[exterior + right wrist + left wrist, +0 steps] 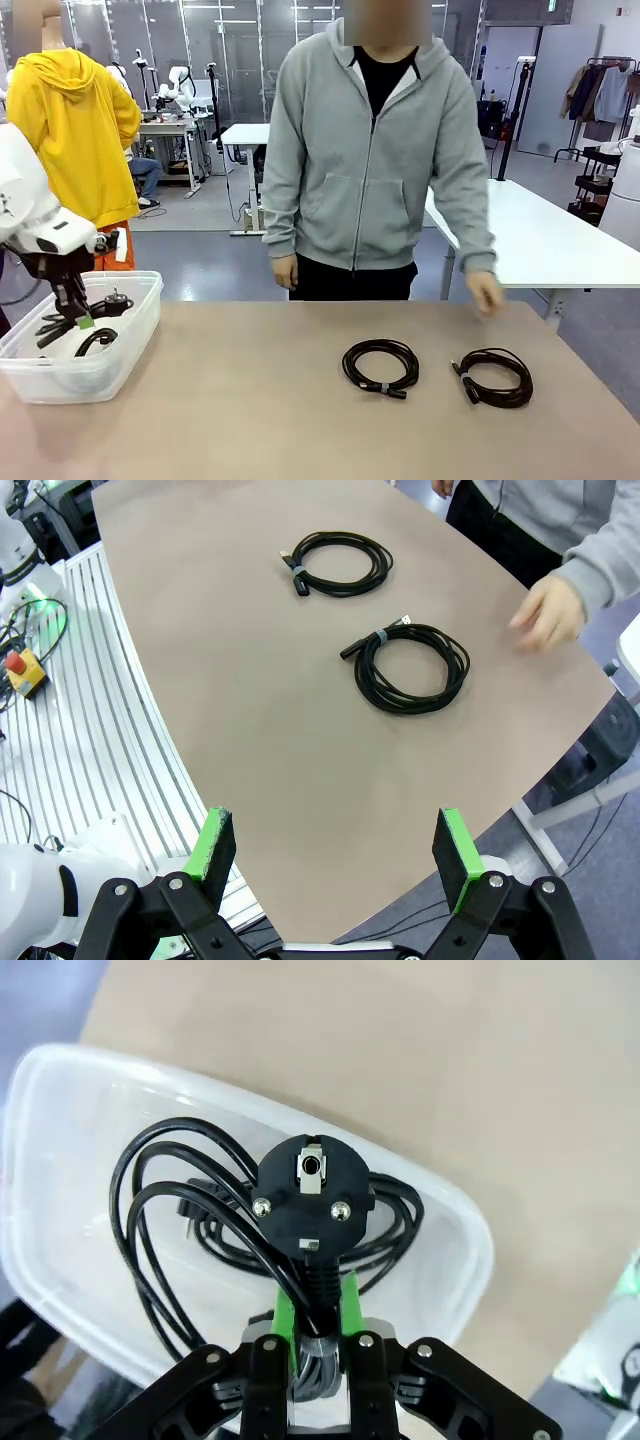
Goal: Organize and store the cables.
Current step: Place the Power Cable into the Organizing box.
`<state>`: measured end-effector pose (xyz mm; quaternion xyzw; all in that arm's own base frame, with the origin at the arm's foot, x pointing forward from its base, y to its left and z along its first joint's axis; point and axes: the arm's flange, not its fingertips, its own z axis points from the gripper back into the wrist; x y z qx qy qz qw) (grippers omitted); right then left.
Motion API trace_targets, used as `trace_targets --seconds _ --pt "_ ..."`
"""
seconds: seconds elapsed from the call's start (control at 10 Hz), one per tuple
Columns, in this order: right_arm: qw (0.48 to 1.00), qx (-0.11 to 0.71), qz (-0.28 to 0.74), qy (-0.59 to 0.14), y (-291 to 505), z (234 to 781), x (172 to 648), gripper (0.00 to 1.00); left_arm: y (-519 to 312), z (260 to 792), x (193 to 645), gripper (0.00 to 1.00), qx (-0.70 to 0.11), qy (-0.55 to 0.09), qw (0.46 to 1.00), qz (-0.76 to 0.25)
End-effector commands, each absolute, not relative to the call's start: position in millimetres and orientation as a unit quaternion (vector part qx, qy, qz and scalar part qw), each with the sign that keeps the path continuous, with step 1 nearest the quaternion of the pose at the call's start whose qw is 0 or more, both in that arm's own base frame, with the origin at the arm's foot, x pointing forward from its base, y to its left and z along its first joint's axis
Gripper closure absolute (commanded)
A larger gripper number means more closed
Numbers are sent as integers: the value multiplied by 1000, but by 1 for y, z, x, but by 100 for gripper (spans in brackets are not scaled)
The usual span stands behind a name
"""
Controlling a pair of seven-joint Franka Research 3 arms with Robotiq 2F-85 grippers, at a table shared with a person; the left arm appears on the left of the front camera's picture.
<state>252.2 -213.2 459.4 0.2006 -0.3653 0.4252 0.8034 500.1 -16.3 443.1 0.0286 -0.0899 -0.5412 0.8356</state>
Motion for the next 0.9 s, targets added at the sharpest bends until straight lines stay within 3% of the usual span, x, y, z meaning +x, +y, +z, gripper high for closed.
trace_targets --seconds 0.0,0.1,0.2,0.5,0.6,0.8 --pt "800 202 426 -371 -212 460 251 0 -20 427 507 81 24 -81 856 -511" --pt "800 202 426 -371 -212 460 251 0 -19 420 508 81 26 -74 858 -507" --pt "800 202 426 -371 -212 460 251 0 -18 424 499 68 21 -68 863 -501" --pt "800 202 426 -371 -212 460 251 0 -14 432 497 12 30 -75 863 -498" --pt "800 202 426 -371 -212 460 251 0 -13 435 497 0 35 -77 864 -497" --pt "800 202 426 -371 -212 460 251 0 -11 439 496 0 37 -83 864 -495"
